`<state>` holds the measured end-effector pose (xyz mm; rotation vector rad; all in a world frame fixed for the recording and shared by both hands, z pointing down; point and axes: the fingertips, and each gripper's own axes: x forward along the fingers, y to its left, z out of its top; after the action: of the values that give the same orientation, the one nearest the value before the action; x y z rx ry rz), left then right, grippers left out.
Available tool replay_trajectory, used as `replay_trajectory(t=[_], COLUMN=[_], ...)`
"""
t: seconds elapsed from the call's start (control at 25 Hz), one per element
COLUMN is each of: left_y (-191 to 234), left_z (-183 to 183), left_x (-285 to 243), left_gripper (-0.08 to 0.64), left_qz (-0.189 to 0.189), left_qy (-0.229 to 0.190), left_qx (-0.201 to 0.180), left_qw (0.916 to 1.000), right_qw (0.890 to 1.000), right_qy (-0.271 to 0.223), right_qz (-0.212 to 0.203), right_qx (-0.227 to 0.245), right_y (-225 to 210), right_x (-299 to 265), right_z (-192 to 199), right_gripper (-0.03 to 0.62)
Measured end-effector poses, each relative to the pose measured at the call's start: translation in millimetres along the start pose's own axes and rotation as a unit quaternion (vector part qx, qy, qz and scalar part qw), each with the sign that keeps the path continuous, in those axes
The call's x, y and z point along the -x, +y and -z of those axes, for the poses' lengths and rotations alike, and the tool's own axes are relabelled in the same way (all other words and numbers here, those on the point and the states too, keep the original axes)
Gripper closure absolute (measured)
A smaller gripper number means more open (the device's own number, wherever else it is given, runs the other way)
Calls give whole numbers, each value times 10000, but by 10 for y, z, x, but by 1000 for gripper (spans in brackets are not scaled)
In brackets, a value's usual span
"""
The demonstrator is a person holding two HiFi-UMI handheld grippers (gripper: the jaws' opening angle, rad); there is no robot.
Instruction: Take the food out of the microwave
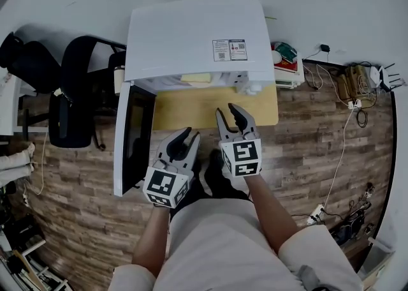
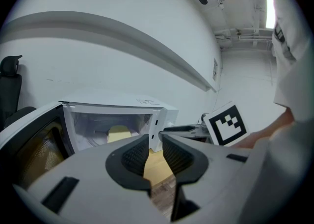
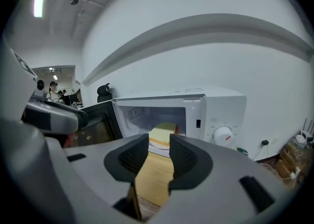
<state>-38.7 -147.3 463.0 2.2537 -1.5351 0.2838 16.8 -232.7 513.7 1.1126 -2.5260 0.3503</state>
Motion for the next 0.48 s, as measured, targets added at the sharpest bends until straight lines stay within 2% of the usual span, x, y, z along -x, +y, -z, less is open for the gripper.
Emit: replay_trajectory(t=[0.28,0.48], left_y=[91,176], left_z=[36,5], left_x=[-113,-156], left_gripper=[488,488], left_qz=[76,176], left_qy=[43,57], left_qx=[3,-22], left_qw=[10000,9998], right_qw=[9980,9923], right_qy=[-33,-194], right_qz=[-43,148], right_qx=[-634,-1211], right_y=[-34,-121], right_x=[-229,-382], right_z=[116,151], right_gripper=[472,476])
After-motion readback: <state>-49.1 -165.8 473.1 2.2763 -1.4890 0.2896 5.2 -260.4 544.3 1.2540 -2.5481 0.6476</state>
